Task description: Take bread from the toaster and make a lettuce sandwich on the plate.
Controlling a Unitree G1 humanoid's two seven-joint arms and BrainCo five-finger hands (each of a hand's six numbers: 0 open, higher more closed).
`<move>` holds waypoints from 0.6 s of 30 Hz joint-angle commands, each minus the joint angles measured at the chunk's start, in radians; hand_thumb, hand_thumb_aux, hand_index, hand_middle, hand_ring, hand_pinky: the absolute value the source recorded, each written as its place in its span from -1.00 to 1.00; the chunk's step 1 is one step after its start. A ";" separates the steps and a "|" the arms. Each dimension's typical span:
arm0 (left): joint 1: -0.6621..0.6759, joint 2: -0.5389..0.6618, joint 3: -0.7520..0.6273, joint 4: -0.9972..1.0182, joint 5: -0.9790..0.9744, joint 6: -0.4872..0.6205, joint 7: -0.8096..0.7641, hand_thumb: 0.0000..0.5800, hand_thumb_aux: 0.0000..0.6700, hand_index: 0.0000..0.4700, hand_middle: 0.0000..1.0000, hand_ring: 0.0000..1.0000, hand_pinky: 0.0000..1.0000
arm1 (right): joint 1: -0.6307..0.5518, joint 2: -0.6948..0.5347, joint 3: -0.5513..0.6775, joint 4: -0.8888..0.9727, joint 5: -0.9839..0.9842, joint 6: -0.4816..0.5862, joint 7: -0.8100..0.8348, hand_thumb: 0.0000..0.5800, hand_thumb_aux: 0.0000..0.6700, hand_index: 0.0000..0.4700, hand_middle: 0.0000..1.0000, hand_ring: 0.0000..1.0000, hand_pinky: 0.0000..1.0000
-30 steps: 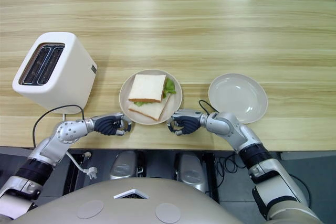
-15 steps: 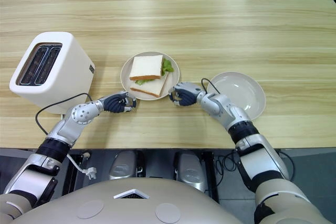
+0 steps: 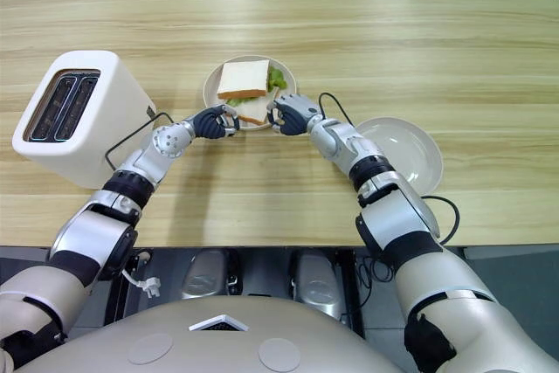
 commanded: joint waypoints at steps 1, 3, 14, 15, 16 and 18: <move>0.037 0.023 0.016 -0.040 -0.030 -0.045 -0.012 1.00 1.00 0.96 1.00 1.00 1.00 | 0.023 -0.042 -0.028 -0.057 0.034 -0.050 -0.053 1.00 1.00 0.96 1.00 1.00 1.00; 0.098 0.054 0.035 -0.173 -0.048 -0.054 -0.016 1.00 1.00 0.96 1.00 1.00 1.00 | 0.063 -0.088 -0.060 -0.156 0.057 -0.085 -0.093 1.00 1.00 0.96 1.00 1.00 1.00; 0.501 0.020 0.332 -1.016 -0.077 -0.153 0.361 -1.00 -1.00 -1.00 -1.00 -1.00 -1.00 | 0.479 -0.100 -0.402 -0.961 0.308 -0.206 -0.276 -1.00 -1.00 -1.00 -1.00 -1.00 -1.00; 0.516 -0.012 0.347 -1.023 -0.102 -0.174 0.390 -1.00 -1.00 -1.00 -1.00 -1.00 -1.00 | 0.505 -0.079 -0.410 -0.996 0.314 -0.219 -0.281 -1.00 -1.00 -1.00 -1.00 -1.00 -1.00; 0.525 -0.037 0.354 -1.016 -0.104 -0.195 0.421 -1.00 -1.00 -1.00 -1.00 -1.00 -1.00 | 0.525 -0.060 -0.411 -1.022 0.300 -0.226 -0.286 -1.00 -1.00 -1.00 -1.00 -1.00 -1.00; 0.539 -0.069 0.356 -0.985 -0.090 -0.236 0.464 -1.00 -1.00 -1.00 -1.00 -1.00 -1.00 | 0.548 -0.025 -0.408 -1.043 0.281 -0.228 -0.286 -1.00 -1.00 -1.00 -1.00 -1.00 -1.00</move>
